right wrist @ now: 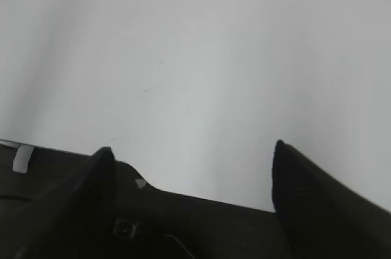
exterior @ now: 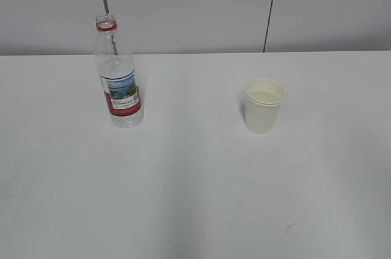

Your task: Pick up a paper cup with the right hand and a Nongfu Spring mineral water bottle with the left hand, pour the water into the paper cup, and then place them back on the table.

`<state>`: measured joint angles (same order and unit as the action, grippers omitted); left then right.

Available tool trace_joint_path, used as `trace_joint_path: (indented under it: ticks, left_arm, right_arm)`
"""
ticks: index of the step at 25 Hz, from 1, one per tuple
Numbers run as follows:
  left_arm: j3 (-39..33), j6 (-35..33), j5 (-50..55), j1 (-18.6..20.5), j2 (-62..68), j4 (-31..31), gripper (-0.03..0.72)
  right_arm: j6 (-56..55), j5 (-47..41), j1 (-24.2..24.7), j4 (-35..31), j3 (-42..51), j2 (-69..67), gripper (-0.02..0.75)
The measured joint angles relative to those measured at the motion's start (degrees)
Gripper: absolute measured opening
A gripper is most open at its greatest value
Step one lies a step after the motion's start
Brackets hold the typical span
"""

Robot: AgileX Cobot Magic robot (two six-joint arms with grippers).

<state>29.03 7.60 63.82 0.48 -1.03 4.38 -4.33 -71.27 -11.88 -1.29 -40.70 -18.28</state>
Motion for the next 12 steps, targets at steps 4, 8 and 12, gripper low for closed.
trace_joint_path:
  ticks: [4,8,12]
  left_arm:
    - [0.0,0.0,0.0,0.0,0.0,0.0,0.491]
    - [0.0,0.0,0.0,0.0,0.0,0.0,0.491]
    - [0.0,0.0,0.0,0.0,0.0,0.0,0.491]
  right_arm:
    - [0.0,0.2,0.0,2.5,4.5,6.7,0.591]
    - [0.1,1.3,0.0,3.8,8.7,13.2,0.591]
    - [0.1,3.5,0.0,4.6,11.1,18.8,0.591]
